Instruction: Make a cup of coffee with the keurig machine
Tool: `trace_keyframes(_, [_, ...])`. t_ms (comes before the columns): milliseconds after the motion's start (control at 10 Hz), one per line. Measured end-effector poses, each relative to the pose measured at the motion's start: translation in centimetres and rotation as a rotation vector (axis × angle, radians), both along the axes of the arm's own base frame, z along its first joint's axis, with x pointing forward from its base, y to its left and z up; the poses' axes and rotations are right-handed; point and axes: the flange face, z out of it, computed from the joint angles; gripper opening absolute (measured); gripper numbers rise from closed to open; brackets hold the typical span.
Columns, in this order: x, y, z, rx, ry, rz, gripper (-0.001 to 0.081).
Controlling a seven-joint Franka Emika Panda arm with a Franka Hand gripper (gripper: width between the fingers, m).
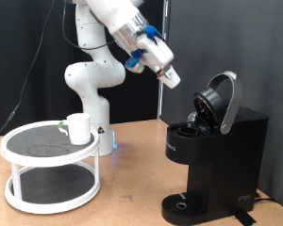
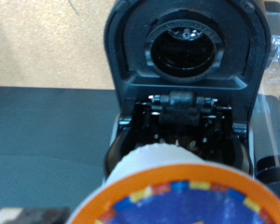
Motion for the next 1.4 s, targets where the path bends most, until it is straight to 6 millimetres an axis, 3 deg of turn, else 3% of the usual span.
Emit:
trace_keyframes(1000, [0.4, 5.5, -8.7, -0.141, 0.033, 0.028, 0.0396])
trace_keyframes(1400, [0.8, 6.6, -10.8, -0.159, 0.044, 0.027, 0.0396])
